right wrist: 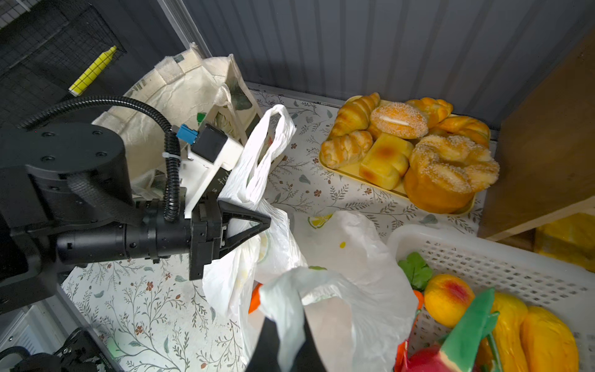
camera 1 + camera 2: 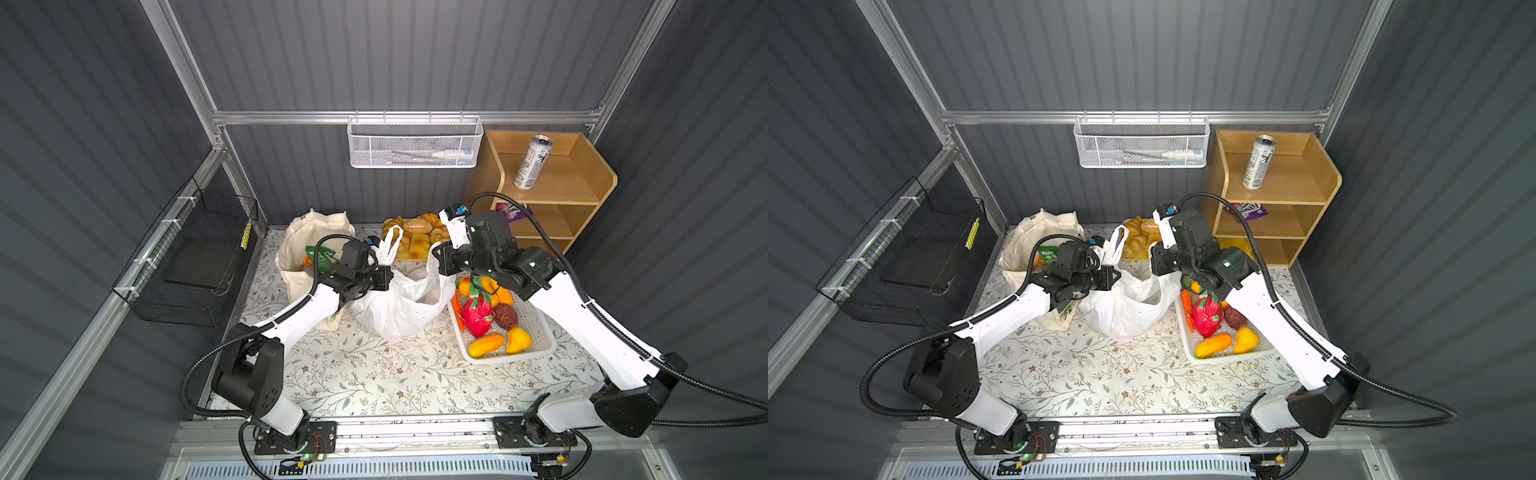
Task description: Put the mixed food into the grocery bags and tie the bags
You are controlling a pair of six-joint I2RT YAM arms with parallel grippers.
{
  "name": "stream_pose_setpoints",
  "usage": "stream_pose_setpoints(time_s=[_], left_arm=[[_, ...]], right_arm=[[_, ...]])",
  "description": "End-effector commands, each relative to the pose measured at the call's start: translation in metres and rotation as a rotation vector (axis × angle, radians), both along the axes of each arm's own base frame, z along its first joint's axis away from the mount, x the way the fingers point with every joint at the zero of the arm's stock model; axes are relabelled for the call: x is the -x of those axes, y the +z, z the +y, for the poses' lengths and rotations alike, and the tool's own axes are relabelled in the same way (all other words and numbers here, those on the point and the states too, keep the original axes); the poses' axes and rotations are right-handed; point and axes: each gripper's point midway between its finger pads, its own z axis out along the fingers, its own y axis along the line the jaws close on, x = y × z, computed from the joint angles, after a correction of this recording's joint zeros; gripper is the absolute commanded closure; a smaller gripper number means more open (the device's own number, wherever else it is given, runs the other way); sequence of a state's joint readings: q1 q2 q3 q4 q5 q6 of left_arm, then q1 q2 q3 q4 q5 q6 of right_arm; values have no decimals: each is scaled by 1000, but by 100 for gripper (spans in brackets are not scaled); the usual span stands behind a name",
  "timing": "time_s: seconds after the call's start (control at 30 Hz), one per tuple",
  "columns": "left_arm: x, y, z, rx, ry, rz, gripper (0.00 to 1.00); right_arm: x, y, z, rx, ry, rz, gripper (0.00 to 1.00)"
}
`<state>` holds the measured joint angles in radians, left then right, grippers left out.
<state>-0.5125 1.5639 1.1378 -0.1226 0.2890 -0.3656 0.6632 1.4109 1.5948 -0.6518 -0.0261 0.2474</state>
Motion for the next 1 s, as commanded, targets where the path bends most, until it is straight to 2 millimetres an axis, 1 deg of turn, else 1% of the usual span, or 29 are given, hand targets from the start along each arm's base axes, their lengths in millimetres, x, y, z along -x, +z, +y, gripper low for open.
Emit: stream_pose_setpoints(time_s=[0.0, 0.17, 0.3, 0.43, 0.5, 0.57, 0.77, 0.83, 0.9, 0.97], left_arm=[[12, 47, -20, 111, -137, -114, 100], [32, 63, -36, 167, -308, -155, 100], [44, 66, -44, 179, -420, -157, 100], [54, 69, -54, 212, -529, -141, 100], [57, 72, -59, 240, -573, -132, 100], [60, 70, -61, 244, -608, -109, 100], [64, 66, -66, 247, -676, -78, 100], [65, 68, -66, 245, -687, -88, 100], [67, 70, -65, 240, -694, -99, 94], [70, 72, -63, 234, -702, -111, 86]], right_arm=[[11, 28, 3, -18, 90, -82, 100], [17, 29, 1, 53, 209, -137, 100], [17, 24, 4, 71, 297, -133, 100], [27, 17, 20, 58, 422, -87, 100], [29, 11, 28, 51, 469, -49, 100], [28, 6, 35, 59, 496, -21, 100], [14, -11, 46, 111, 525, 27, 100], [5, -20, 46, 135, 512, 40, 100], [-1, -25, 45, 140, 500, 47, 100], [-3, -26, 45, 136, 495, 51, 100]])
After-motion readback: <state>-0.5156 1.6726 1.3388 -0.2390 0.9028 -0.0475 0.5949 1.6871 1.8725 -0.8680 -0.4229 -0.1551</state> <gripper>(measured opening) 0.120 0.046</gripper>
